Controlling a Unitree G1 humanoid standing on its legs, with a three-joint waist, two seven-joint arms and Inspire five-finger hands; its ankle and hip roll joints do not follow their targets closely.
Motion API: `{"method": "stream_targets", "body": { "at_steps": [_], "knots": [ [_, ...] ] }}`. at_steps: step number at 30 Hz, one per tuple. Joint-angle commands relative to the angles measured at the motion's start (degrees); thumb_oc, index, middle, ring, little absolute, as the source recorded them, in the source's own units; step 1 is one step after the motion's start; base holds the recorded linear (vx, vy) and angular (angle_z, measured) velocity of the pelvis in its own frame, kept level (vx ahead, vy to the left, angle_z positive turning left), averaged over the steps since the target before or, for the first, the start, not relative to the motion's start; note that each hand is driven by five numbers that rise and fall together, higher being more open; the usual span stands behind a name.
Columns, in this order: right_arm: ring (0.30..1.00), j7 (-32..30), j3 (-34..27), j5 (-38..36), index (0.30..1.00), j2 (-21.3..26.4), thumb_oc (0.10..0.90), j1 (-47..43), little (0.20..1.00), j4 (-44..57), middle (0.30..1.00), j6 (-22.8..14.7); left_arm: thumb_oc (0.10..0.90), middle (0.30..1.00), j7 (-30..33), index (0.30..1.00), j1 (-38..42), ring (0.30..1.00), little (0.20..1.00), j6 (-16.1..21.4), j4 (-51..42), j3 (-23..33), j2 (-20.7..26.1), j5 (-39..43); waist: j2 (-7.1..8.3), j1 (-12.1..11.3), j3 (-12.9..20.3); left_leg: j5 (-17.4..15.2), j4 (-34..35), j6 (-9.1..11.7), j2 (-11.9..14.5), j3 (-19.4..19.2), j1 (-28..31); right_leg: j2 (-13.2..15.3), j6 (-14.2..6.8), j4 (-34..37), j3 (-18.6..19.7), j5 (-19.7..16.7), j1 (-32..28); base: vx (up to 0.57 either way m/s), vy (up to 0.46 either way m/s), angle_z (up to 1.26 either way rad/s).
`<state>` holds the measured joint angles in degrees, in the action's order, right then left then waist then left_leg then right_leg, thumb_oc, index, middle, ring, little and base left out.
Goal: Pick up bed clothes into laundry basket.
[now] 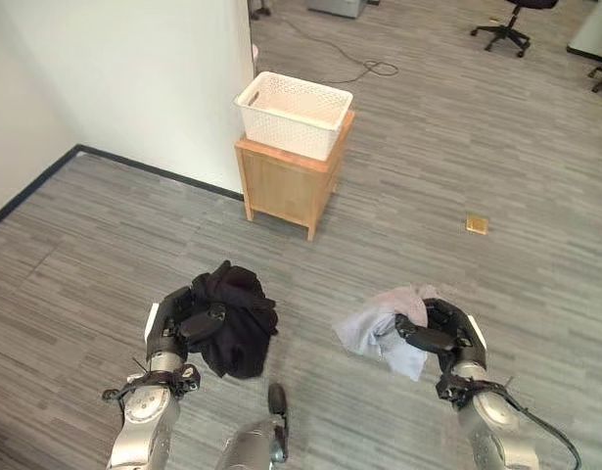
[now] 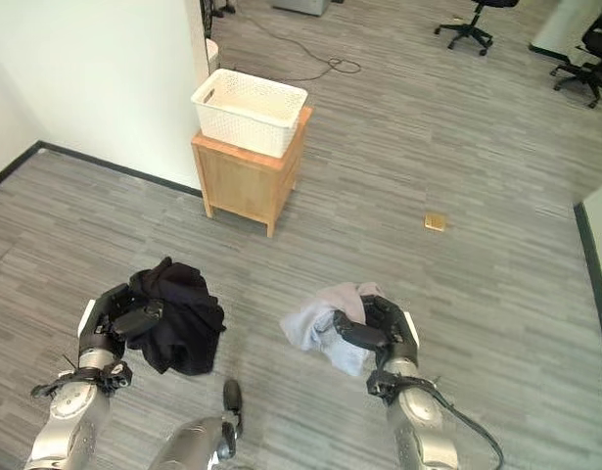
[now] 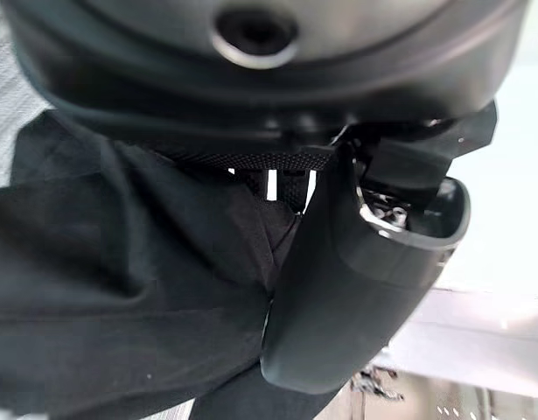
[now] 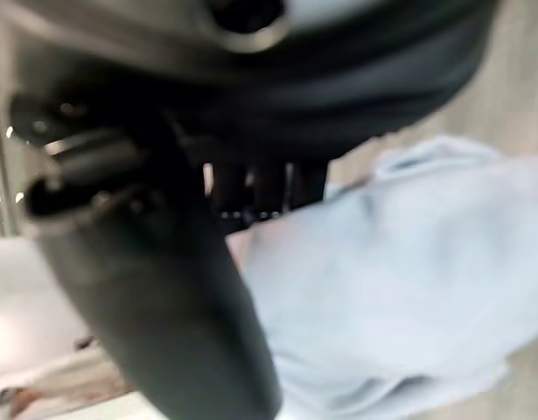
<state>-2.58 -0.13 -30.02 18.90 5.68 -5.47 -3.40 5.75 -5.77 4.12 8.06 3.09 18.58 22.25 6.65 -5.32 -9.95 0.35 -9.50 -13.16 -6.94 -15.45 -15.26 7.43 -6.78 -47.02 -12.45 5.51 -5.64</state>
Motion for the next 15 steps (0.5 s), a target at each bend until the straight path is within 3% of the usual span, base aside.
{"method": "stream_targets", "body": {
  "at_steps": [1, 2, 3, 5, 7, 8, 9, 10, 11, 12, 13, 15],
  "knots": [
    [0.300, 1.92, -1.63, 0.07, 0.300, 0.29, 0.400, -7.11, 0.300, 4.21, 0.300, -6.88, 0.400, 0.300, -0.01, 0.300, 3.70, 0.300, 0.300, 6.78, -10.45, 2.44, 5.53, -0.21, -2.81, -2.75, 3.21, 1.23, 1.80, 8.22, 7.08, 1.81, 4.56, 5.57, -4.15, 3.55, 3.48, -15.60, 4.08, 0.21, 0.068, 0.60],
    [0.300, 1.88, -1.49, 0.49, 0.300, 0.09, 0.400, -7.01, 0.300, 3.98, 0.300, -6.87, 0.400, 0.300, 0.08, 0.300, 3.54, 0.300, 0.300, 6.63, -11.26, 2.83, 5.81, -0.76, -3.61, -1.88, 2.67, -0.06, 2.11, 7.79, 7.01, 2.71, 6.48, 5.46, -3.99, 0.48, 3.46, -14.27, 6.27, 0.59, 0.112, 0.55],
    [0.300, 2.58, -1.69, 1.15, 0.300, 0.04, 0.400, -6.06, 0.300, 4.86, 0.300, -5.77, 0.400, 0.300, 0.01, 0.300, 3.14, 0.300, 0.300, 6.69, -12.66, 3.80, 6.47, -0.60, -4.71, -0.35, 2.05, -1.53, 3.75, 7.73, 7.04, 5.26, 11.22, 7.16, -2.44, 1.79, 2.15, -10.63, 11.34, 0.78, 0.089, 0.50],
    [0.300, 2.51, -3.01, 1.20, 0.300, 0.07, 0.400, -4.99, 0.300, 4.49, 0.300, -5.80, 0.400, 0.300, 0.42, 0.300, 2.73, 0.300, 0.300, 7.39, -13.55, 5.96, 6.76, -0.20, -5.16, 0.08, 1.28, -3.04, 5.00, 8.74, 6.92, 7.43, 14.67, 9.84, -1.17, 10.81, 0.16, -7.08, 15.03, 0.67, -0.067, 0.59],
    [0.300, 2.29, -3.67, 1.31, 0.300, 0.14, 0.400, -4.37, 0.300, 4.66, 0.300, -5.71, 0.400, 0.300, 0.41, 0.300, 2.40, 0.300, 0.300, 7.65, -13.96, 6.65, 6.56, 0.79, -5.38, 0.68, 1.02, -3.54, 5.47, 9.38, 7.15, 8.88, 15.85, 10.28, -1.11, 15.39, -0.92, -7.29, 14.94, 0.47, -0.159, 0.92],
    [0.300, 1.59, -5.87, 1.31, 0.300, 0.39, 0.400, -3.12, 0.300, 4.12, 0.300, -6.00, 0.400, 0.300, 1.42, 0.300, 2.05, 0.300, 0.300, 8.38, -14.00, 8.82, 6.11, 1.83, -4.53, 1.75, 0.67, -5.78, 5.54, 10.91, 6.74, 12.24, 18.07, 8.85, -1.62, 29.10, 2.34, -7.19, 15.72, 0.68, -0.284, 1.03],
    [0.300, 1.32, -7.57, 1.68, 0.300, 0.88, 0.400, -2.12, 0.300, 3.79, 0.300, -6.24, 0.400, 0.300, 1.91, 0.300, 2.21, 0.300, 0.300, 8.72, -13.94, 9.77, 6.21, 1.31, -4.09, 3.16, 0.77, -7.54, 5.66, 11.77, 6.46, 15.05, 19.54, 6.43, -2.69, 37.12, 7.42, -6.83, 16.29, 0.81, -0.319, 1.24],
    [0.300, 0.91, -8.52, 2.05, 0.300, 1.24, 0.400, -1.51, 0.300, 4.41, 0.300, -6.26, 0.400, 0.300, 2.13, 0.300, 2.60, 0.300, 0.300, 8.86, -13.73, 9.98, 6.51, 1.14, -3.70, 3.82, 0.80, -7.98, 5.83, 12.41, 6.47, 16.03, 20.14, 5.94, -3.53, 40.10, 9.84, -7.62, 16.03, 0.42, -0.141, 0.99],
    [0.300, 0.88, -8.58, 2.10, 0.300, 1.20, 0.400, -1.39, 0.300, 4.55, 0.300, -6.18, 0.400, 0.300, 2.14, 0.300, 2.62, 0.300, 0.300, 8.89, -13.68, 9.91, 6.53, 1.13, -3.87, 3.83, 0.62, -8.09, 5.86, 12.42, 6.63, 16.12, 20.47, 5.80, -3.57, 40.82, 9.61, -7.90, 15.32, 0.31, -0.116, 1.12],
    [0.300, 0.69, -9.81, 1.86, 0.300, 1.28, 0.400, -1.44, 0.300, 4.73, 0.300, -6.60, 0.400, 0.300, 2.87, 0.300, 3.94, 0.300, 0.300, 9.29, -13.56, 10.10, 6.95, 0.22, -3.50, 4.52, 0.60, -8.90, 5.80, 12.85, 6.70, 17.72, 20.85, 5.53, -4.42, 44.07, 12.96, -8.93, 15.92, 0.52, -0.277, 1.24],
    [0.300, 0.66, -11.37, 2.44, 0.300, 2.42, 0.400, -1.31, 0.300, 5.29, 0.300, -7.08, 0.400, 0.300, 3.12, 0.300, 4.26, 0.300, 0.300, 9.83, -13.78, 10.51, 7.17, -0.57, -2.61, 4.65, 0.86, -10.69, 4.84, 14.12, 7.40, 19.54, 22.41, 6.04, -5.88, 45.36, 11.66, -11.33, 16.52, 0.65, -0.381, 1.24],
    [0.300, 1.36, -11.84, 2.31, 0.300, 3.15, 0.400, -1.27, 0.300, 5.11, 0.300, -6.94, 0.400, 0.300, 3.20, 0.300, 4.18, 0.300, 0.300, 9.97, -13.70, 11.03, 6.90, -0.62, -2.21, 4.49, 1.20, -11.22, 3.45, 14.78, 8.00, 20.24, 22.60, 6.17, -5.22, 43.22, 11.16, -9.99, 16.16, 0.46, -0.299, 0.99]
  ]
}}
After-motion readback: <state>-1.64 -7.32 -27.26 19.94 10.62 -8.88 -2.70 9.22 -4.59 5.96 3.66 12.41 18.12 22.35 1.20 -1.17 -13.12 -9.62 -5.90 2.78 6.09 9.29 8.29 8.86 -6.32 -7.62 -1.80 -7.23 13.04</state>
